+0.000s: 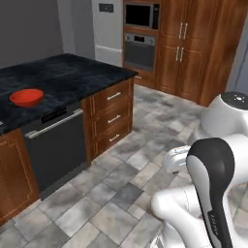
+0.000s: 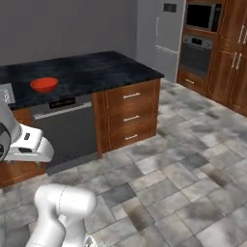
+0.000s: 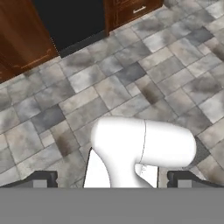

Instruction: Clear the mugs and bowl far away from the sink.

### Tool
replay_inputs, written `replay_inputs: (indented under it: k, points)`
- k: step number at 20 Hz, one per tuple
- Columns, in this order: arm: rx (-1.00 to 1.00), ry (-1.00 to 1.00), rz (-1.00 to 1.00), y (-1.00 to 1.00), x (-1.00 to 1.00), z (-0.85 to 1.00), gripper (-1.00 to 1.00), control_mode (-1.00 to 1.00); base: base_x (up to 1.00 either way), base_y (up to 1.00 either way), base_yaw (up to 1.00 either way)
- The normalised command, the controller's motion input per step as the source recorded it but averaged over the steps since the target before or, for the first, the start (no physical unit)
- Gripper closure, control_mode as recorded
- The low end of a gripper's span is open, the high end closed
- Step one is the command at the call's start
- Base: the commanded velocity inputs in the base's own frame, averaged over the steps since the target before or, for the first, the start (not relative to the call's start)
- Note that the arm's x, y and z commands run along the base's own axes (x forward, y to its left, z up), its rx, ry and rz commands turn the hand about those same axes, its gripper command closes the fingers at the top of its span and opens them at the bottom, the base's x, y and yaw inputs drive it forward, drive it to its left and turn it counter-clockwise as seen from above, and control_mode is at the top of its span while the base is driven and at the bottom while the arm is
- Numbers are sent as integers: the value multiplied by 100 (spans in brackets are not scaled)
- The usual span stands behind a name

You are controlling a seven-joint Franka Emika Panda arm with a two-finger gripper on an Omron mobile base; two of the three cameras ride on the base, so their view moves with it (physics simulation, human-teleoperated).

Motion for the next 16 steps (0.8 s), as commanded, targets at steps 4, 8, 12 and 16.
replay_inputs:
  k: [4, 8, 12, 16]
  points:
    - [0, 0, 0, 0, 0, 0, -100, 100, 49, 6, 87]
    - [0, 0, 0, 0, 0, 0, -100, 100, 100, 7, 39]
    - [0, 0, 0, 0, 0, 0, -100, 100, 100, 43, 10]
    - [0, 0, 0, 0, 0, 0, -100, 100, 100, 19, 1]
